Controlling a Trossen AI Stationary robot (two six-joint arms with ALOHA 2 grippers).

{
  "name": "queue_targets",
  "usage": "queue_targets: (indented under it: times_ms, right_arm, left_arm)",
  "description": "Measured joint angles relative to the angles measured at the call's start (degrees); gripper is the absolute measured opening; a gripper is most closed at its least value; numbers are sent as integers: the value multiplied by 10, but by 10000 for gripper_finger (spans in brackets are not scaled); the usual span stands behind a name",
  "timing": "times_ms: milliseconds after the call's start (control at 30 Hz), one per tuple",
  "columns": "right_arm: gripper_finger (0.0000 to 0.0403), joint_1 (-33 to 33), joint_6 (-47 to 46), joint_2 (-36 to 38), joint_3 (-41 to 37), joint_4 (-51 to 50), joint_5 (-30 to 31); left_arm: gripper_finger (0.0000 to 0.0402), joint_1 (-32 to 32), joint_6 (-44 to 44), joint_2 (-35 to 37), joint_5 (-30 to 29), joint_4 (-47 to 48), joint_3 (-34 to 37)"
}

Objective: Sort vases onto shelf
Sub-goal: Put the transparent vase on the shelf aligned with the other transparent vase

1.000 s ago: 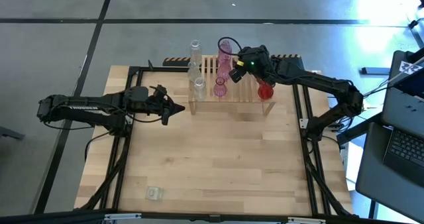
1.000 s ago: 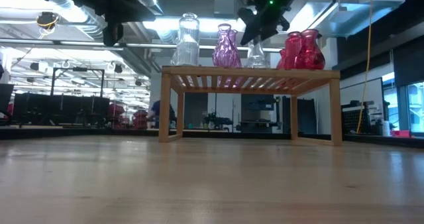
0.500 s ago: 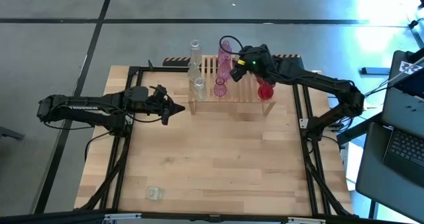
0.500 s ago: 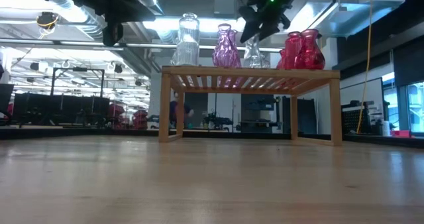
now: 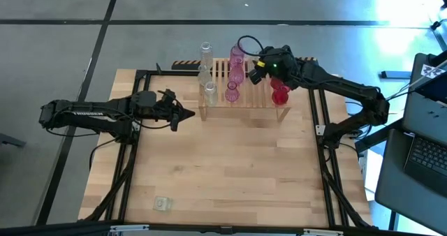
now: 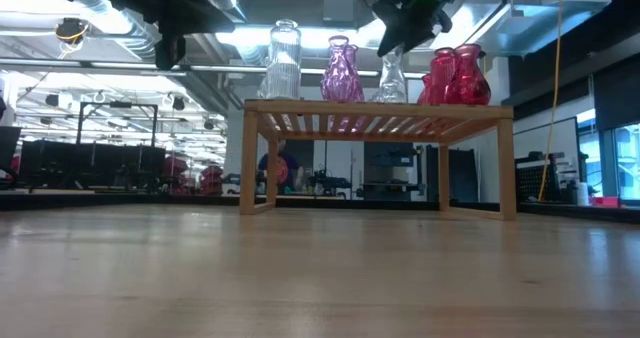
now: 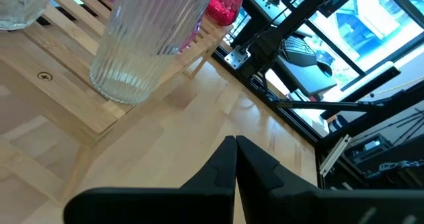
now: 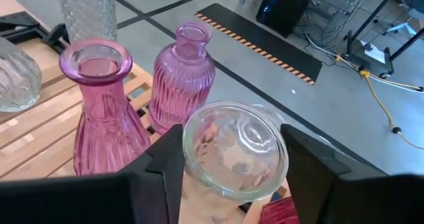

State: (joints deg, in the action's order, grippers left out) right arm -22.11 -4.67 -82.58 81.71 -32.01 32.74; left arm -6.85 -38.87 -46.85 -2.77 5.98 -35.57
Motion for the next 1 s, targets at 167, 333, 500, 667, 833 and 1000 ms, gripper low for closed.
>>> queue_targets:
  times_ms: [167, 333, 500, 667, 833, 1000]
  right_arm:
    - [190, 0, 0, 0, 0, -1, -20]
    - [192, 0, -11, 0, 0, -16, -23]
    - [192, 0, -25, 1, 0, -44, -23]
    - [193, 0, -25, 1, 0, -43, -29]
    - [193, 0, -26, 1, 0, -42, -23]
    - [193, 0, -24, 2, 0, -41, -23]
  left_arm:
    - [0, 0, 0, 0, -7, 0, 0]
    - [0, 0, 0, 0, -8, 0, 0]
    - [0, 0, 0, 0, -8, 0, 0]
    - [0, 0, 0, 0, -8, 0, 0]
    - [0, 0, 0, 0, -7, 0, 0]
    - [0, 0, 0, 0, -8, 0, 0]
